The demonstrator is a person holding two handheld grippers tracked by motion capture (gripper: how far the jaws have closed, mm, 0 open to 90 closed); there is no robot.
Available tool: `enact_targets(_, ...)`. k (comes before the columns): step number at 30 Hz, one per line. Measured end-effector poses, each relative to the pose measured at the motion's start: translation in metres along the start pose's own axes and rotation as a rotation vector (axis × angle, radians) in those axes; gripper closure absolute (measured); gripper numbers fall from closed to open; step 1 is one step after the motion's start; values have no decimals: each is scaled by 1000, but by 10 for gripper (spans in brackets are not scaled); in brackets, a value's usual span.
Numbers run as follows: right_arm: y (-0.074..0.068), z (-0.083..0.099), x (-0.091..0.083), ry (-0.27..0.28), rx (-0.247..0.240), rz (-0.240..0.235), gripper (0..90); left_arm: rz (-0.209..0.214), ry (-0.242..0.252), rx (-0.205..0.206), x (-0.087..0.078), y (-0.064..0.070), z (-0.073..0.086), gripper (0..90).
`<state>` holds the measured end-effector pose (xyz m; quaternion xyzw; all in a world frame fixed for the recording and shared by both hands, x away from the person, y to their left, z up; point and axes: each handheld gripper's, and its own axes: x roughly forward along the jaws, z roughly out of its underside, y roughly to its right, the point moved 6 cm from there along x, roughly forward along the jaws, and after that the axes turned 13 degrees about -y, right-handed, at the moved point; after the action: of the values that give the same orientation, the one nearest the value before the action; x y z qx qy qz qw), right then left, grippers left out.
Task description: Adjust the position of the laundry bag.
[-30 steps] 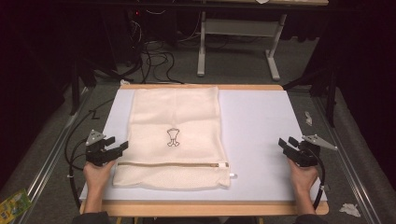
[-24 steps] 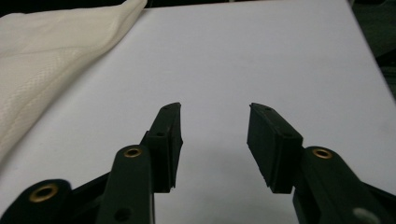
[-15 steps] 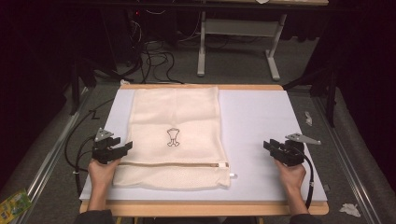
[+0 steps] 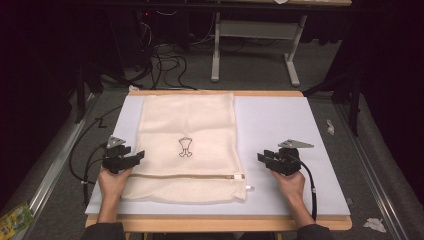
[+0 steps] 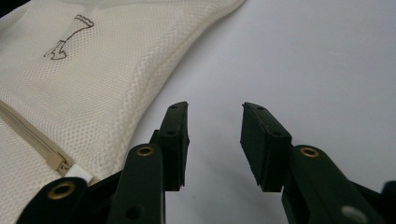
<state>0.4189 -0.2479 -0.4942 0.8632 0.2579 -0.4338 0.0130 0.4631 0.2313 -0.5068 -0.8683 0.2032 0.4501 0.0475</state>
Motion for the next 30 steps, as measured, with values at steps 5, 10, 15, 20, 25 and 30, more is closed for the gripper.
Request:
enact_targets(5,-14,-9,15,-38,-19,-25,612,-4,-23,5,3,1,0,374)
enact_targets(10,-24,-19,24,-54,-26,-52,593,-10,-23,-10,3,-1,-2,374)
enact_targets(15,-37,-33,38,-89,-47,-58,568,4,-44,-38,6,-2,-3,390)
enact_targets(20,-43,-40,51,-115,-37,-69,548,-6,-52,-44,9,-3,-4,410)
enact_targets(25,-47,-41,63,-159,-50,-62,550,24,-56,-53,12,-2,-3,487)
enact_targets(30,-47,-42,69,-184,-49,-51,690,12,-76,-64,17,-2,-3,636)
